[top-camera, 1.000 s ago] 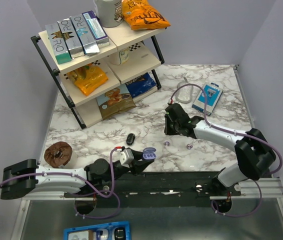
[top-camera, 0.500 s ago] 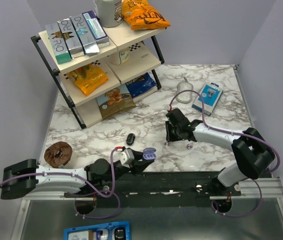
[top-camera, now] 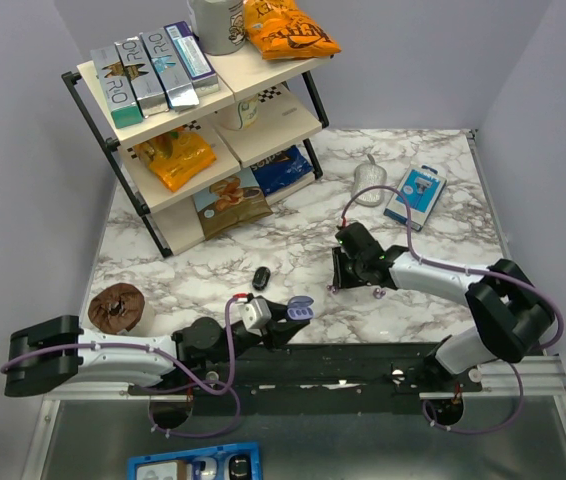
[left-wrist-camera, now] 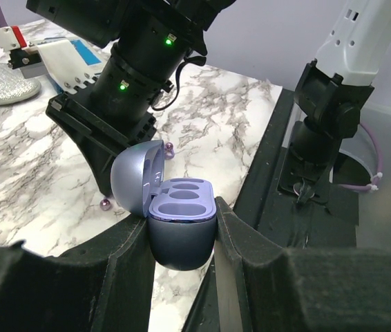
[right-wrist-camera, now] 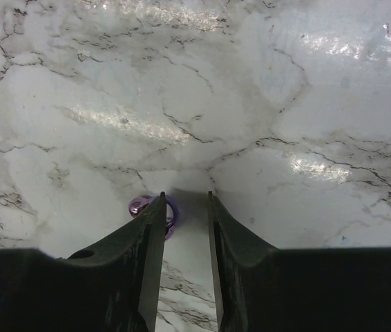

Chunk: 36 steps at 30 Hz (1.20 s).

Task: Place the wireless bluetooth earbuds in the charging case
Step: Pick up the earbud from the center of the board.

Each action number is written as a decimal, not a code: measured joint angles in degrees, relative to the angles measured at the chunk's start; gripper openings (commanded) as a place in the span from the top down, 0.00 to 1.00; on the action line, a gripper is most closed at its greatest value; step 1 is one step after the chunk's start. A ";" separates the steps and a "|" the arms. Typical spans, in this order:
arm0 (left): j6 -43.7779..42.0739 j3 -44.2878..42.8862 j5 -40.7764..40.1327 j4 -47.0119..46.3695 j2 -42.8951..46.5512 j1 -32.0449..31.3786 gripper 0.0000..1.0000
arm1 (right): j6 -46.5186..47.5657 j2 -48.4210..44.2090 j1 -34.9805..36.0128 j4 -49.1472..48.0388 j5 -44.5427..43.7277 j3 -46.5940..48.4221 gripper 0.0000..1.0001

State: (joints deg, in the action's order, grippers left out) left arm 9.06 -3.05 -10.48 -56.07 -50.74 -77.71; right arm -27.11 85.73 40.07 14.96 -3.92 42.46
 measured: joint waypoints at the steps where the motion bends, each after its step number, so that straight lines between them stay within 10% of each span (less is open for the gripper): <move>1: -0.02 0.00 0.00 -0.24 -0.20 0.00 1.00 | -0.11 -0.15 0.00 -0.15 0.09 -0.15 0.59; 25: 0.22 0.00 0.00 -1.57 -2.08 0.00 1.00 | -1.46 -1.53 0.37 -0.83 5.03 -1.81 0.65; 36: 0.24 0.00 0.02 -2.86 -3.32 0.00 1.00 | -2.01 -2.27 0.37 -1.77 5.97 -2.14 0.47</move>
State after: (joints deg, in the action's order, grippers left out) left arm 9.30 -3.05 -10.46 -58.94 -54.06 -77.71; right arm -29.12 83.46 40.45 13.19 2.04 40.32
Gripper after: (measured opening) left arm 0.416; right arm 0.516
